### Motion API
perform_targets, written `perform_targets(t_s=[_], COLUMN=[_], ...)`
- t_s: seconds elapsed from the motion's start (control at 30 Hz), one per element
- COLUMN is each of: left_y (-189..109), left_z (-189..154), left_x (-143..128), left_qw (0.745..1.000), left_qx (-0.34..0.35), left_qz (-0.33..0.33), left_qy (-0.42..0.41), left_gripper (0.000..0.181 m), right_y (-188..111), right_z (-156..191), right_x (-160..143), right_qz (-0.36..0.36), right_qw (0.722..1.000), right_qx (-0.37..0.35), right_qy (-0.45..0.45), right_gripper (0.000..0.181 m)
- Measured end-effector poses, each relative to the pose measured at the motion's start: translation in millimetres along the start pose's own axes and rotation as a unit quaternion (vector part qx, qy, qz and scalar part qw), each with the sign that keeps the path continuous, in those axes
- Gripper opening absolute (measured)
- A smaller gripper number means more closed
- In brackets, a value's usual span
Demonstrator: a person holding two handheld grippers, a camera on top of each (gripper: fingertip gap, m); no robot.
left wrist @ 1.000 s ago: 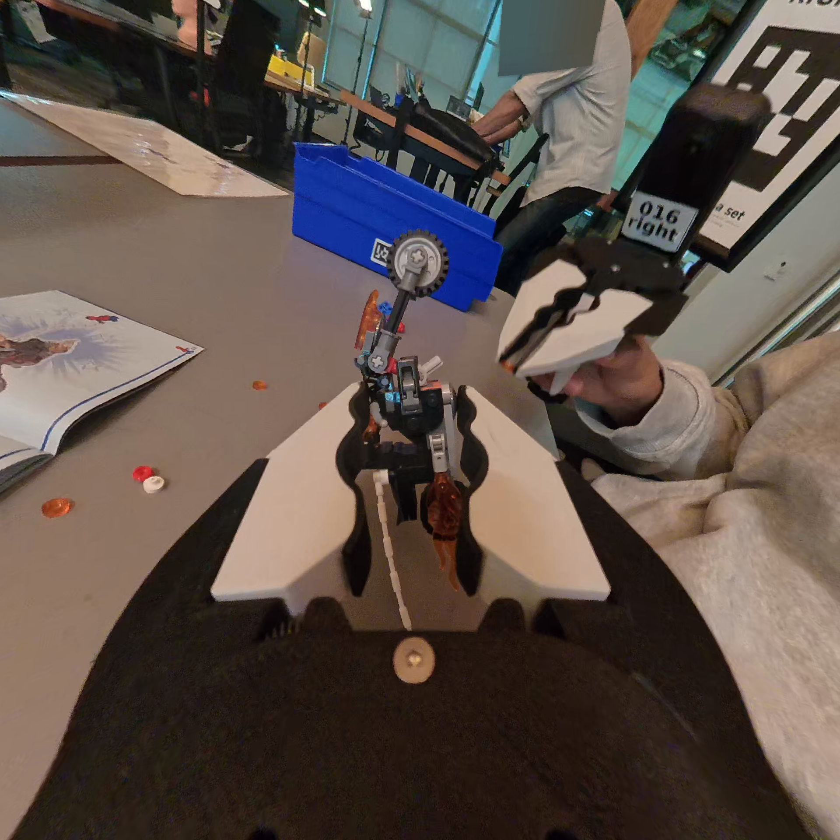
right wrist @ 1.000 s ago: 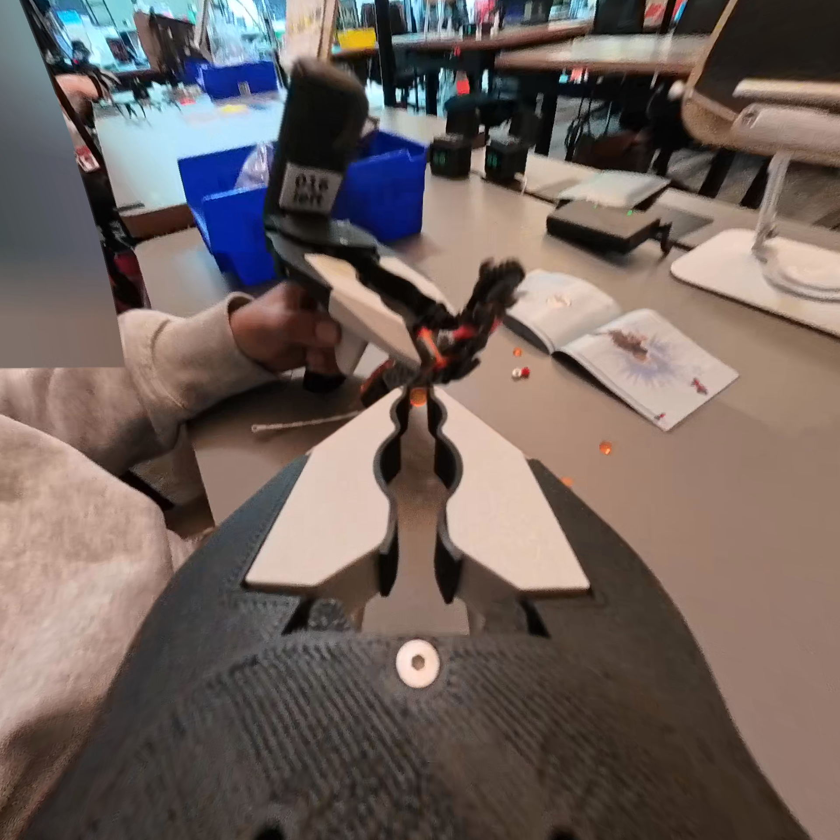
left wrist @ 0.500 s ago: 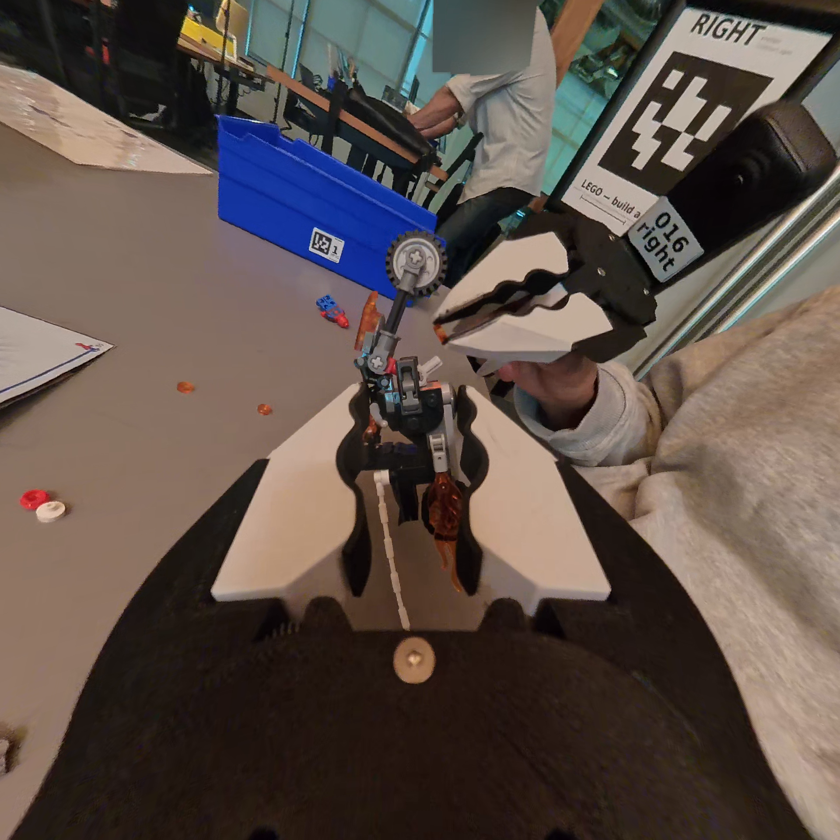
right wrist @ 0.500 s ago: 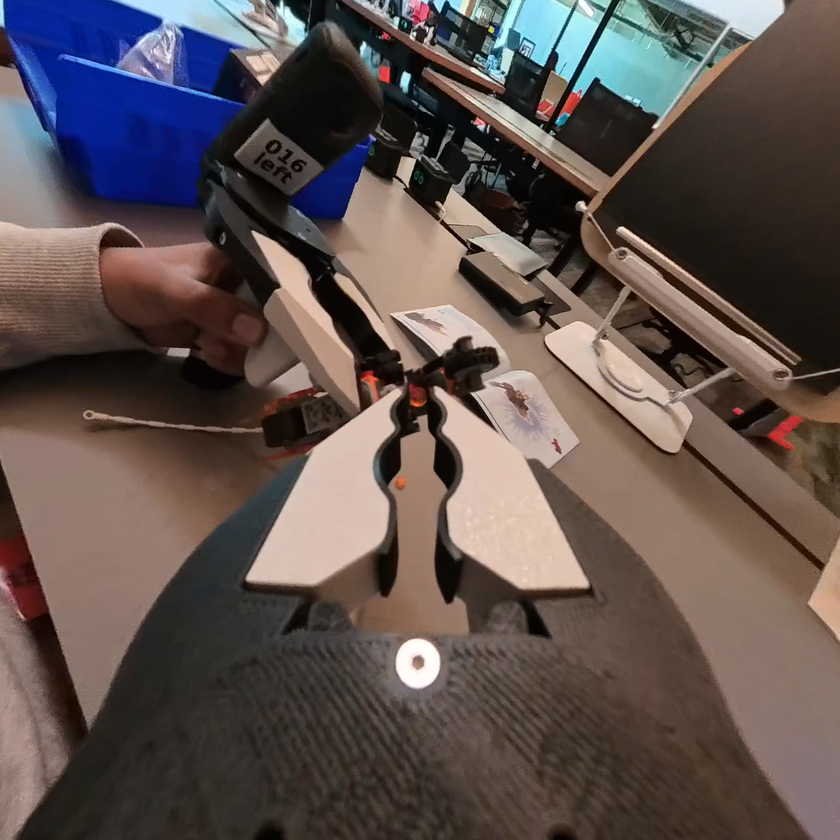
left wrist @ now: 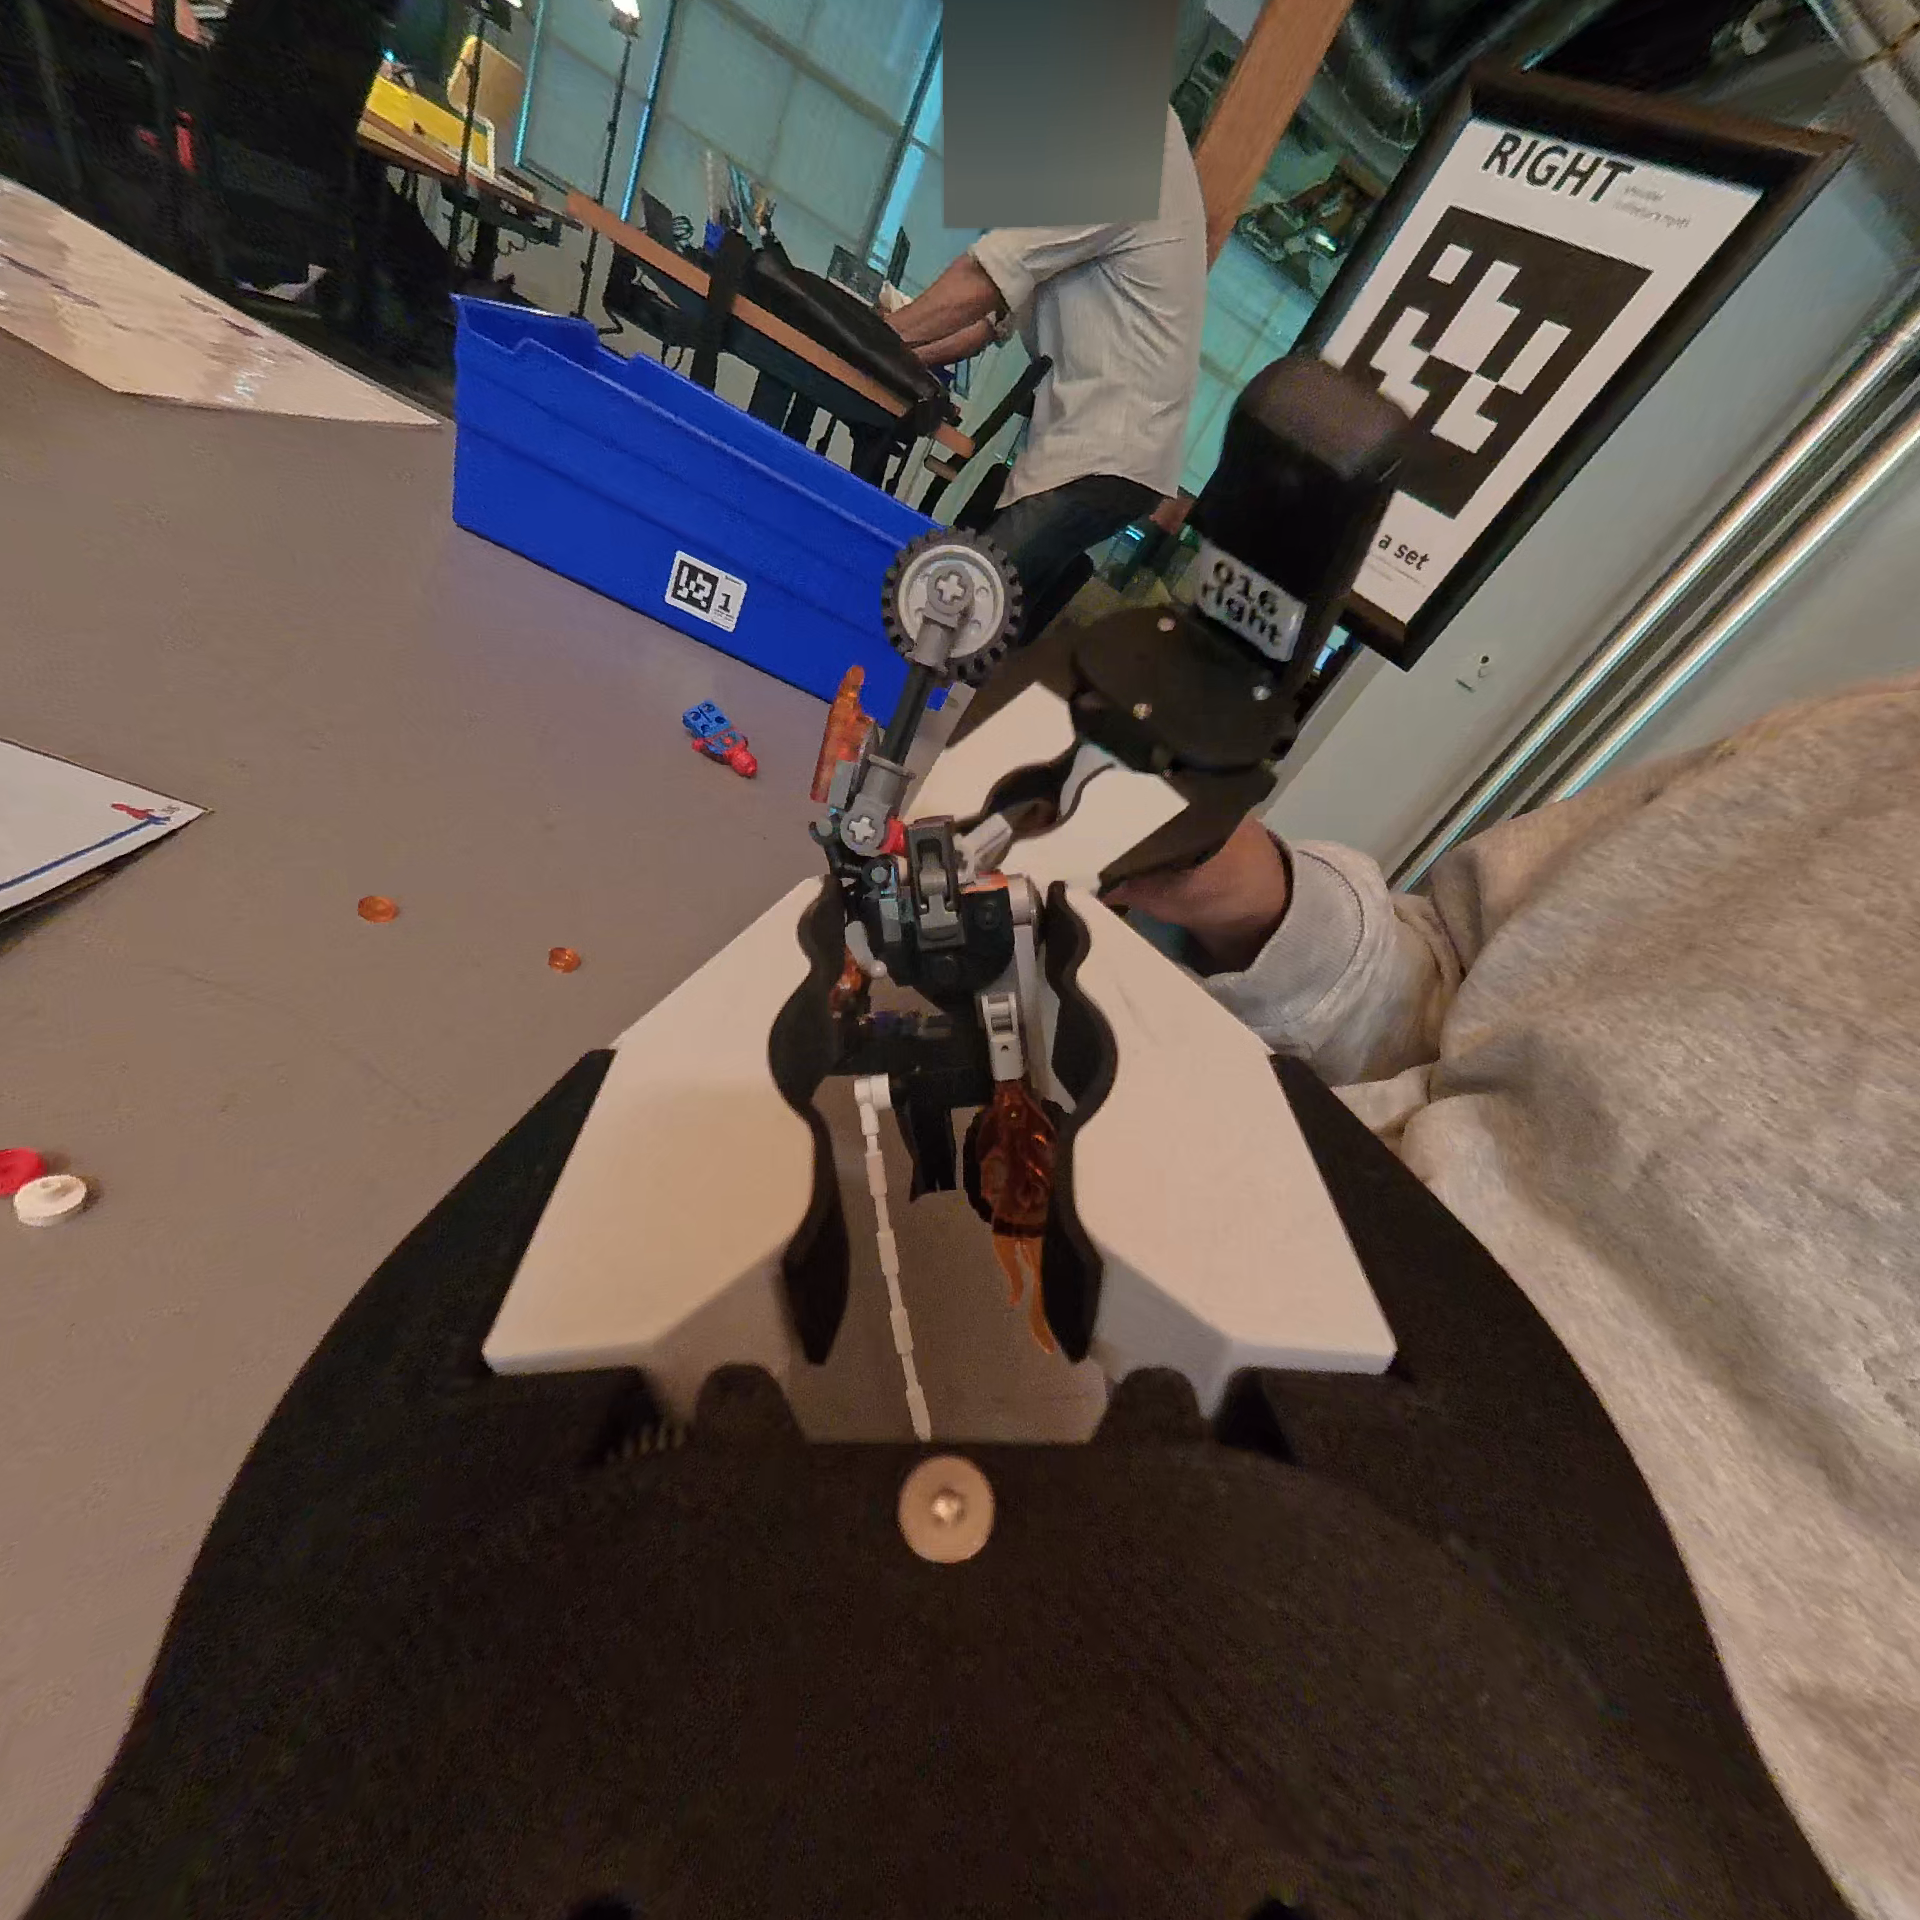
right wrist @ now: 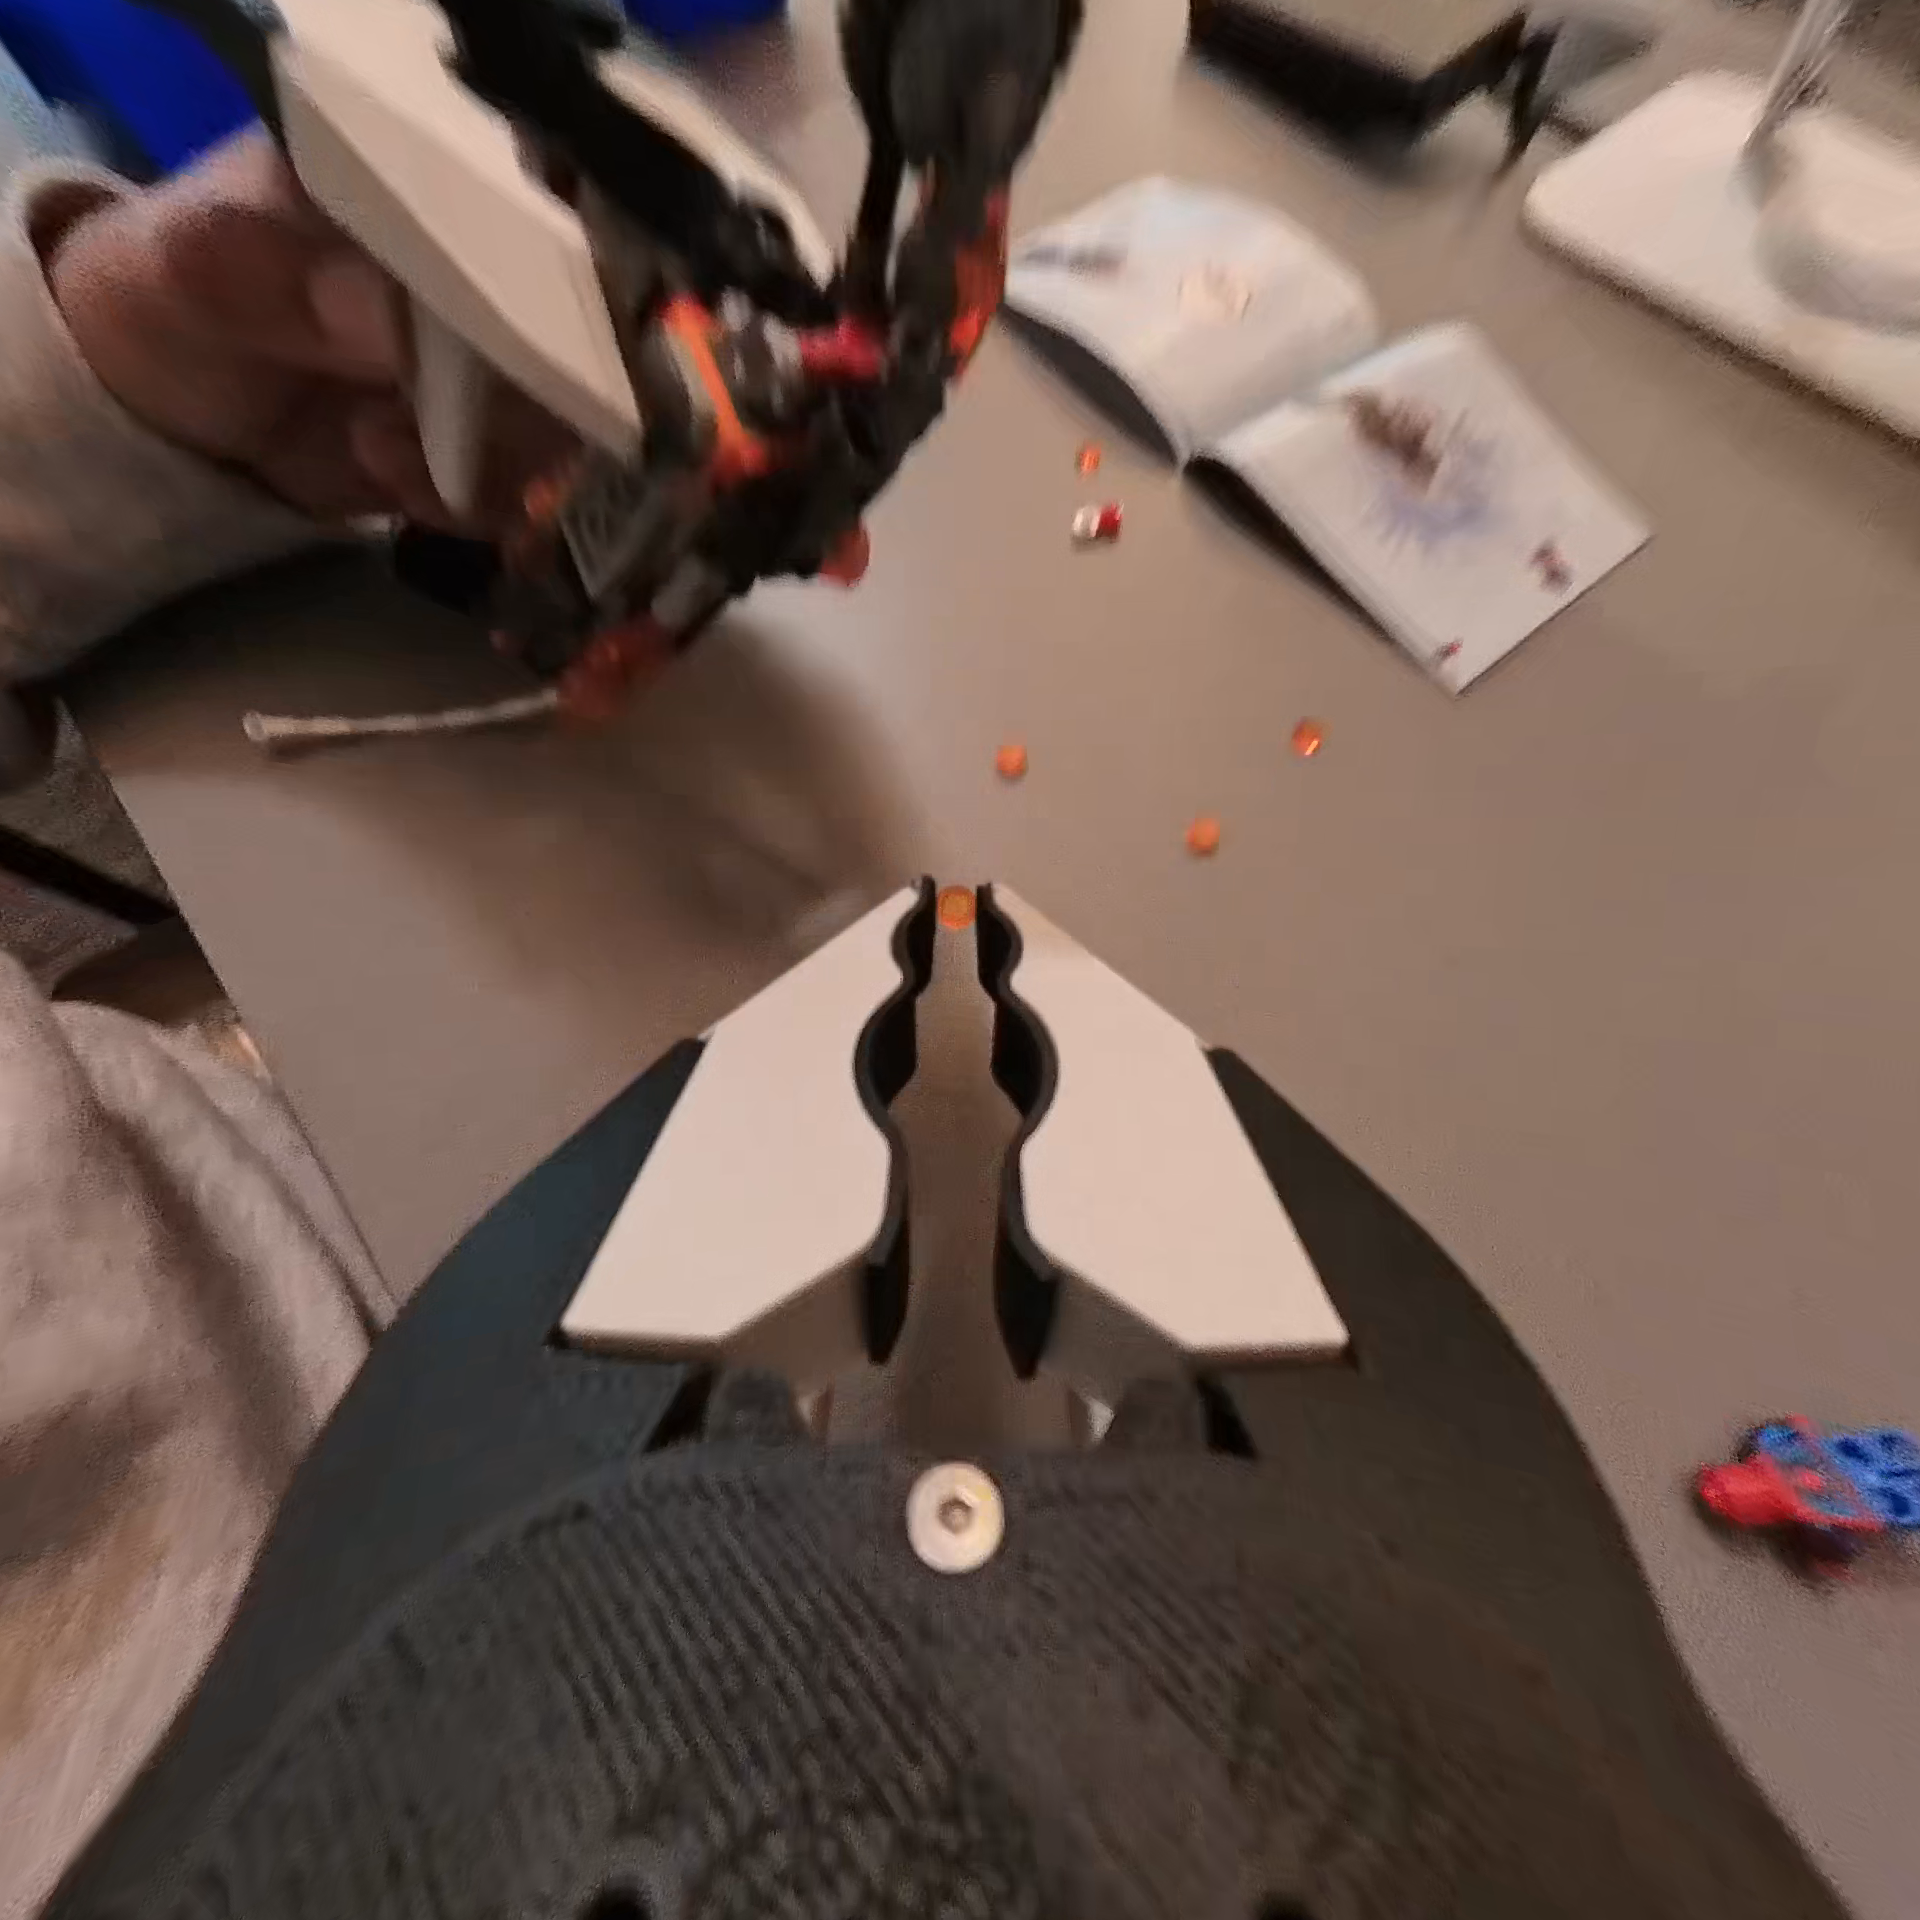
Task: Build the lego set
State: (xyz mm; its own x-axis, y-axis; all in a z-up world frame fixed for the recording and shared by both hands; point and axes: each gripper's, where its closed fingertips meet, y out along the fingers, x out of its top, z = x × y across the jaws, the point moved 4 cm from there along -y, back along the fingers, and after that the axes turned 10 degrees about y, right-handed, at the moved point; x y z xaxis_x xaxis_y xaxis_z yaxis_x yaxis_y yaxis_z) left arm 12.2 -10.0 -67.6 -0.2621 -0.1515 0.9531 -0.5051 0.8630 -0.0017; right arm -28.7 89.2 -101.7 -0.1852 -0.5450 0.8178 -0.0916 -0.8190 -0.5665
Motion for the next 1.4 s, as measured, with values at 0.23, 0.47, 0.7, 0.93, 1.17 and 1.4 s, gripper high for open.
perform_targets(t_s=[0.23, 0.47, 0.7, 0.93, 1.17, 1.4], left_y=[-2, 0, 0, 1, 2, 2], left_z=[2, 2, 2, 3, 3, 3], left_x=[0, -1, -3, -4, -5, -5], left_qw=[1.0, 1.0, 1.0, 1.0, 1.0, 1.0], left_qx=[0.005, 0.006, 0.01, 0.015, 0.015, 0.016], left_qz=[-0.003, 0.003, 0.009, 0.014, 0.017, 0.018], left_qy=[-0.002, -0.001, 0.001, 0.004, 0.006, 0.006], left_gripper=[0.035, 0.035, 0.035, 0.035, 0.035, 0.035], right_y=[-3, -29, -44, -48, -43, -44], right_z=[43, 80, 78, 87, 89, 92], right_x=[-34, -78, -87, -84, -90, -90], right_qz=[0.067, 0.128, 0.129, 0.093, 0.11, 0.115], right_qw=[0.989, 0.979, 0.979, 0.964, 0.939, 0.926], right_qx=[0.133, 0.128, 0.104, 0.079, 0.039, 0.028], right_qy=[0.017, -0.094, -0.116, -0.238, -0.325, -0.358], right_gripper=[0.005, 0.005, 0.019, 0.018, 0.011, 0.003])
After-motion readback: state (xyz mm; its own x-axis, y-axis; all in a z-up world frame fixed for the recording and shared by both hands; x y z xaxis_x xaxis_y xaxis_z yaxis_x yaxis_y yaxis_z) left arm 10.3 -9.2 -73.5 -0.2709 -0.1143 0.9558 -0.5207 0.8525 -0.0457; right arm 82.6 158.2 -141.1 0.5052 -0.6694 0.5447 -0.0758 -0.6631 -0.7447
